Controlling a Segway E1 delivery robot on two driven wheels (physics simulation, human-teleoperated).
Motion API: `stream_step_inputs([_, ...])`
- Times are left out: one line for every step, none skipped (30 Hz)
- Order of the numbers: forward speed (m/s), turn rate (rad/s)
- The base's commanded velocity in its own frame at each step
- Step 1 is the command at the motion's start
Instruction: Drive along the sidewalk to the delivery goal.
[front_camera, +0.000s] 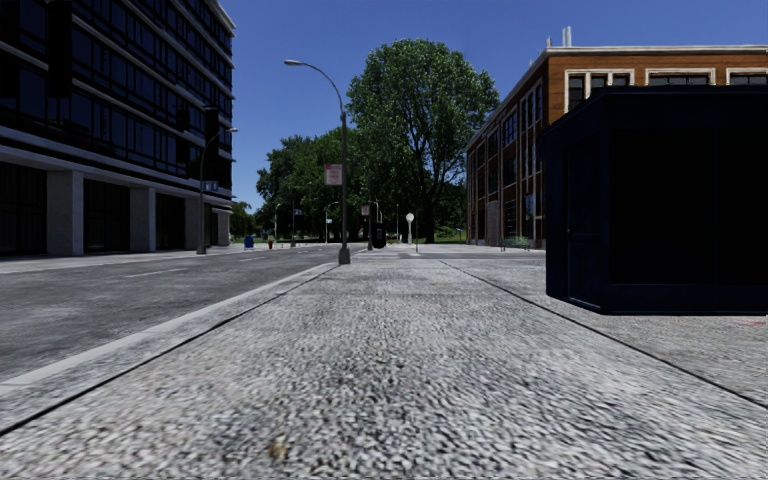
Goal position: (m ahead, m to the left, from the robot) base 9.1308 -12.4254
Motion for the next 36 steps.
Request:
stream_step_inputs([2.00, 0.00])
stream_step_inputs([2.00, 0.00])
stream_step_inputs([2.00, 0.00])
stream_step_inputs([2.00, 0.00])
stream_step_inputs([2.00, 0.00])
stream_step_inputs([2.00, 0.00])
stream_step_inputs([2.00, 0.00])
stream_step_inputs([2.00, 0.00])
stream_step_inputs([2.00, 0.00])
stream_step_inputs([2.00, 0.00])
stream_step_inputs([2.00, 0.00])
stream_step_inputs([2.00, 0.00])
stream_step_inputs([2.00, 0.00])
stream_step_inputs([2.00, 0.00])
stream_step_inputs([2.00, 0.00])
stream_step_inputs([2.00, 0.00])
stream_step_inputs([2.00, 0.00])
stream_step_inputs([2.00, 0.00])
stream_step_inputs([2.00, 0.00])
stream_step_inputs([2.00, 0.00])
stream_step_inputs([2.00, 0.00])
stream_step_inputs([2.00, 0.00])
stream_step_inputs([2.00, 0.00])
stream_step_inputs([2.00, 0.00])
stream_step_inputs([2.00, 0.00])
stream_step_inputs([2.00, 0.00])
stream_step_inputs([2.00, 0.00])
stream_step_inputs([2.00, 0.00])
stream_step_inputs([2.00, 0.00])
stream_step_inputs([2.00, 0.00])
stream_step_inputs([2.00, 0.00])
stream_step_inputs([2.00, 0.00])
stream_step_inputs([2.00, 0.00])
stream_step_inputs([2.00, 0.00])
stream_step_inputs([2.00, 0.00])
stream_step_inputs([2.00, 0.00])
